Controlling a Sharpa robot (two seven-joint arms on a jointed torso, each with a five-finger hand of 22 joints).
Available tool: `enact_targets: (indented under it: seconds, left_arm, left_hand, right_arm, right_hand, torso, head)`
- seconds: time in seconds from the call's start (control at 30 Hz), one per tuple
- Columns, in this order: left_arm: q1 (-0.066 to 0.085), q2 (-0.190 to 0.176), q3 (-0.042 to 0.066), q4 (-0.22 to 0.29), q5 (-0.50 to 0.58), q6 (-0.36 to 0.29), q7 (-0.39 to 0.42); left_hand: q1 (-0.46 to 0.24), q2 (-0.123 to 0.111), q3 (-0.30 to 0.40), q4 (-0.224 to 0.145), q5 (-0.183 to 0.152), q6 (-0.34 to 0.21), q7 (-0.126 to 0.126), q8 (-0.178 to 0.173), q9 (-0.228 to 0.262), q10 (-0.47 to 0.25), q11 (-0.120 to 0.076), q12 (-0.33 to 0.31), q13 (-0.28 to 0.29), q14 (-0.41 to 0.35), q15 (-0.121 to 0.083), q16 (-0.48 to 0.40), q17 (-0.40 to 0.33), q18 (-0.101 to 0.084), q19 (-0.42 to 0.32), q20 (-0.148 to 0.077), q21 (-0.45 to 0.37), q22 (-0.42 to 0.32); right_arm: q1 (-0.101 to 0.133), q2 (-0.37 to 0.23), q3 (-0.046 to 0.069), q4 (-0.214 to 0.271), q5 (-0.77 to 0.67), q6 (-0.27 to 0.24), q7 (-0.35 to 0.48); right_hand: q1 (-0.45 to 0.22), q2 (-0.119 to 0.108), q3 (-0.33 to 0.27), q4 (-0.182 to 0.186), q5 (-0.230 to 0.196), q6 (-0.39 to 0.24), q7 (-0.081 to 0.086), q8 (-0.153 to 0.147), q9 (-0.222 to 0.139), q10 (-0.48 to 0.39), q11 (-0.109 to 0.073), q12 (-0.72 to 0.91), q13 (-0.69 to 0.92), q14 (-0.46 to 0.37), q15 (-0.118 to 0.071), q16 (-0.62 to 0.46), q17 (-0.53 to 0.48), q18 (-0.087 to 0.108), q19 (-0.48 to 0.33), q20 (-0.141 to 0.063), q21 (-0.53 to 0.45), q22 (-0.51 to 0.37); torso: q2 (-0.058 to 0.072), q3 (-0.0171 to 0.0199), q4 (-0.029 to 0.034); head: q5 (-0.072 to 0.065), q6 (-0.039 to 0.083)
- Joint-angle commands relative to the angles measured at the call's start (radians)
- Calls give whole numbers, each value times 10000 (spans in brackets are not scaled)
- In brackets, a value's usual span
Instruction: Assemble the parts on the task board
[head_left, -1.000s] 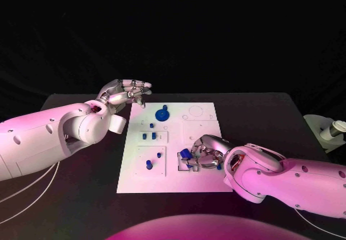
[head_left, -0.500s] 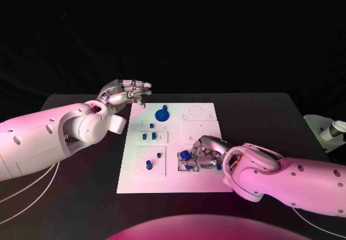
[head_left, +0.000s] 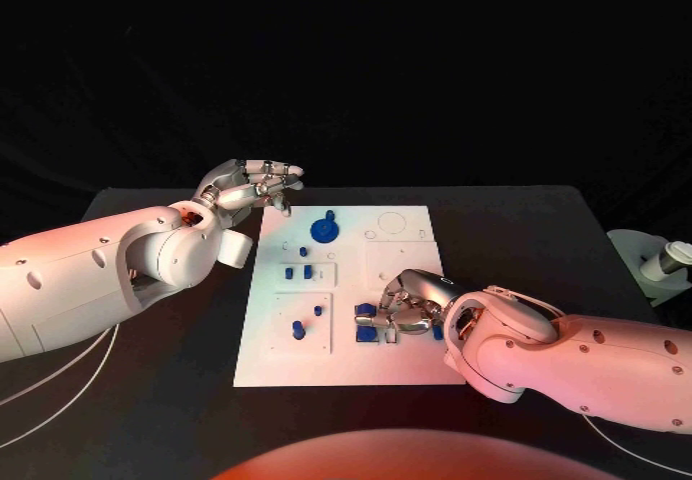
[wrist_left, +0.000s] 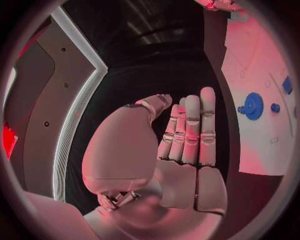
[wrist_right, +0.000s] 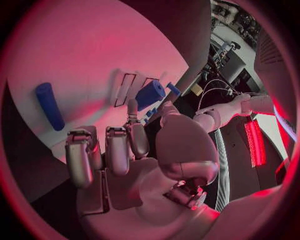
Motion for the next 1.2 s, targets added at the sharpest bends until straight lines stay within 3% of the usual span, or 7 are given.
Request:
enact_targets:
  seconds: [0.03, 0.2, 0.3, 0.37, 0.47, 0.73, 1.2]
  left_arm:
    - [7, 19, 6, 18, 15, 180, 11]
    - [7, 21, 6, 11, 15, 184, 2]
    - [7, 16, 6, 10, 15, 193, -10]
    - [7, 7, 6, 10, 15, 200, -21]
    - [6, -8, 6, 12, 14, 203, -32]
    - [6, -27, 3, 16, 14, 201, -39]
    - [6, -32, 1, 24, 14, 200, -47]
  left_hand:
    - [-41, 27, 2, 65, 40, -66, -33, 21, -8, -73, 26, 33, 15, -58, 31, 35, -12, 61, 22, 76, -37, -8]
    - [-41, 27, 2, 65, 40, -66, -33, 21, -8, -73, 26, 33, 15, -58, 31, 35, -12, 61, 22, 76, -37, -8]
    - [-41, 27, 2, 65, 40, -66, -33, 21, -8, -73, 26, 33, 15, -58, 31, 35, -12, 61, 22, 76, -37, -8]
    - [-26, 36, 13, 61, 43, -72, -35, 24, -9, -84, 25, 43, 16, -61, 29, 38, -16, 62, 24, 75, -41, -10]
    - [-26, 36, 13, 61, 43, -72, -35, 24, -9, -84, 25, 43, 16, -61, 29, 38, -16, 62, 24, 75, -41, -10]
    - [-6, 46, 26, 51, 46, -74, -37, 29, -8, -91, 22, 56, 18, -64, 26, 42, -19, 63, 27, 74, -43, -12]
    - [-6, 46, 26, 51, 46, -74, -37, 29, -8, -91, 22, 56, 18, -64, 26, 42, -19, 63, 27, 74, -43, -12]
  right_arm:
    - [-10, 19, 0, -12, -288, -296, 10]
    - [-11, -15, 0, 20, -348, -411, 127]
    - [-18, -95, 0, 131, -316, -401, 329]
    - [-29, -164, 0, 237, -294, -366, 468]
    - [-55, -287, 0, 417, -275, -287, 631]
    - [-81, -485, 1, 600, -275, 137, 772]
    - [-85, -369, 1, 252, -507, 447, 565]
  right_hand:
    - [-122, -13, -80, 4, -66, -91, -8, 63, 11, -27, 32, -57, 523, 661, -36, -18, 291, -40, 1006, -58, -35, 2596]
    - [-31, 113, -140, -12, -55, -105, -7, 93, 31, -24, 28, -62, 534, 667, -34, -12, 318, -44, 1012, -55, -15, 2601]
    - [516, 394, -107, -39, 313, -128, -23, 138, 57, 9, 21, -24, 587, 676, -39, -4, 350, -52, 1025, -62, 23, 2612]
    - [1014, 452, -65, -100, 739, -146, -36, 151, 63, 31, 10, 0, 620, 682, -51, 6, 381, -60, 1037, -72, 60, 2623]
    - [1526, 445, -95, -82, 915, -133, -53, 170, 63, 83, -8, 75, 695, 696, -67, 28, 447, -67, 1048, -81, 92, 2632]
    - [2175, 394, -151, -100, 923, -128, -63, 151, 30, 107, -21, 88, 733, 707, -79, 50, 514, -67, 1048, -94, 92, 2632]
    - [2416, 499, -146, -84, 892, -91, -73, 144, 8, 145, -30, 142, 785, 719, -85, 73, 582, -67, 1048, -98, 92, 2632]
  torso:
    - [-3, -2, -2]
    - [-7, 1, -6]
    - [-7, 7, -1]
    - [-3, 10, -4]
    - [-3, 8, -13]
    - [-3, -4, -13]
    - [7, -6, 3]
  head:
    - [-5, 5]
    - [-13, -7]
    - [-13, -7]
    - [-1, 7]
    - [13, 4]
    - [15, 4]
    - [-6, -23]
